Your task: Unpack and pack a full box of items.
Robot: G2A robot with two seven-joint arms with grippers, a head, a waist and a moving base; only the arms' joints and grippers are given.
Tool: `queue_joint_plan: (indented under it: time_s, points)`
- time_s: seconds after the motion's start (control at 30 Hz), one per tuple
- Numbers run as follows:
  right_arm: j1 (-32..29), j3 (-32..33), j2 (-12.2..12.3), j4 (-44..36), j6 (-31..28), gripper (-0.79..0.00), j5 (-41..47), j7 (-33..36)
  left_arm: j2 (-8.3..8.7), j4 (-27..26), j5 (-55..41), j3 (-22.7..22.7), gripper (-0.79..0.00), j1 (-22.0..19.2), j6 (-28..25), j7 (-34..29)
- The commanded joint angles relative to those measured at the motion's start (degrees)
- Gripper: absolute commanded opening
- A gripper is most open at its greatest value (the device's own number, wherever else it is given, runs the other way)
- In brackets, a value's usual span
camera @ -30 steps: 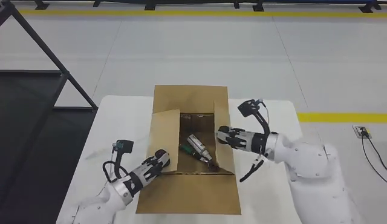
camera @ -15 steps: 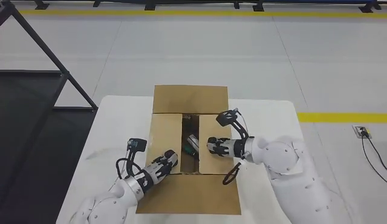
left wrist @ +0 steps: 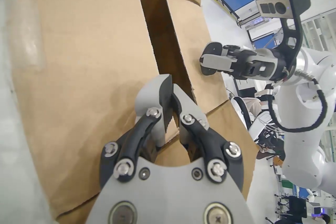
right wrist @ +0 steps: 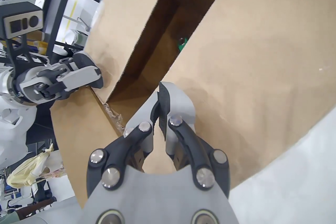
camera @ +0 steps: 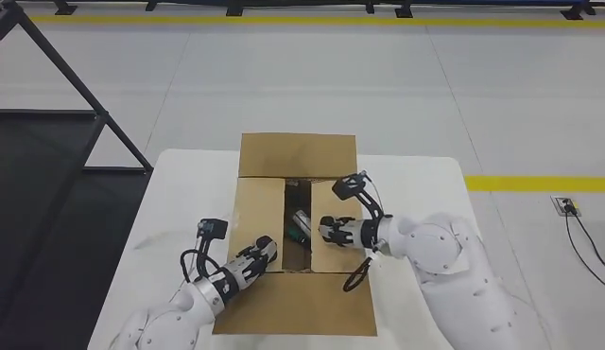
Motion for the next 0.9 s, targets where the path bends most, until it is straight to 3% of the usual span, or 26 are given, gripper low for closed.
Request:
queue_joint_plan:
  time_s: [0.0,0.37,0.4,0.43,0.47,0.5,0.87]
  points:
    - [-0.44,1.41,0.28,-1.61,-0.82,-0.785,2.20,-0.63,0.04,-1.14,-1.70,-0.82,-0.785,0.43,-0.20,0.92]
    - [-0.67,7.31,1.28,-3.97,-0.85,-0.785,13.45,-6.58,0.18,-9.01,-18.02,-9.11,-0.785,5.50,-4.64,8.16]
    - [-0.65,7.58,1.36,-3.82,-0.88,-0.394,14.32,-6.83,0.24,-9.59,-20.60,-10.66,-0.785,6.08,-5.11,8.21]
    - [-0.63,7.74,1.44,-3.83,-0.86,0.000,14.57,-6.65,0.32,-10.01,-22.78,-12.47,-0.643,6.65,-5.58,8.31]
    - [-0.63,7.74,1.44,-3.83,-0.86,0.000,14.57,-6.65,0.40,-10.46,-24.70,-14.44,-0.477,7.31,-6.01,8.40]
    - [-0.63,7.74,1.44,-3.83,-0.86,0.000,14.57,-6.65,0.53,-10.93,-26.26,-16.42,0.000,8.21,-6.40,7.80]
    - [-0.63,7.74,1.44,-3.83,-0.86,0.000,14.57,-6.65,0.63,-11.26,-27.24,-17.85,0.000,8.83,-6.69,7.28]
